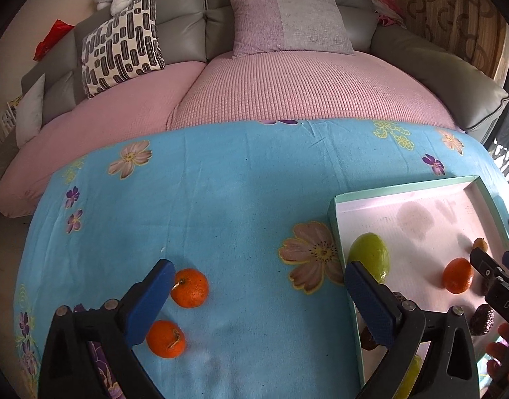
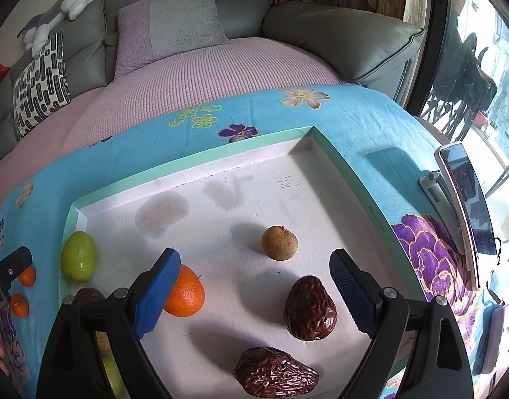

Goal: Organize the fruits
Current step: 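Withdraw both tools from the tray toward the two remaining oranges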

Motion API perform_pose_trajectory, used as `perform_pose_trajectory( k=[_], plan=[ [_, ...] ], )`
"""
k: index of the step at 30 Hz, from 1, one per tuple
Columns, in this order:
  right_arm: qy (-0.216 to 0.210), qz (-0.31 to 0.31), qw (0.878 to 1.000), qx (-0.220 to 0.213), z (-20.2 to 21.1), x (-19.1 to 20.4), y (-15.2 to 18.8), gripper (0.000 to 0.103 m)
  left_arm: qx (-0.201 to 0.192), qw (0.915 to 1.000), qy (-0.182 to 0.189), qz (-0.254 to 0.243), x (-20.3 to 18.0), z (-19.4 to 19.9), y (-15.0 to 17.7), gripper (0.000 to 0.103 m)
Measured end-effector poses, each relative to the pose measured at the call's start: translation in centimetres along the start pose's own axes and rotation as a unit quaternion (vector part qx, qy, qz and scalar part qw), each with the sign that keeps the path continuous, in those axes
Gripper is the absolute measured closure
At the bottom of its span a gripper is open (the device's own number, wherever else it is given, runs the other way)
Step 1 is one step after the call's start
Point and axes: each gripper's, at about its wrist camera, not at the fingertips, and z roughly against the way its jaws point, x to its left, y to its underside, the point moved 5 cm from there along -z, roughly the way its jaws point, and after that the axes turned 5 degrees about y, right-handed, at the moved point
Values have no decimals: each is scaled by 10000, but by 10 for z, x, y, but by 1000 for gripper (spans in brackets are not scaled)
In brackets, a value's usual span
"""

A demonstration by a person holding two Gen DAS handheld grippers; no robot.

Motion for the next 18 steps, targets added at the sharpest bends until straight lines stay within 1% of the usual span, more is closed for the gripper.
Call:
perform_pose_trajectory(
  k=[5, 8, 12, 15, 18],
  plan=[
    [-35, 86, 9999, -99, 12, 11, 2, 11, -101, 9999, -117, -42, 16, 10, 10, 0],
    [-77, 29, 9999, -128, 19, 17, 3, 11, -121, 9997, -209, -8, 29, 16, 15, 0],
    [-343, 93, 9993, -153, 28, 30, 7, 11, -100, 9994, -326, -36, 43, 19, 23, 0],
    [-413, 222, 9988, -146, 34, 42, 10, 11, -56, 9991, -419, -12, 54, 20, 28, 0],
    [-462, 333, 9982, -197, 40, 53, 11, 11, -80, 9991, -406, 38, 62, 24, 32, 0]
  ],
)
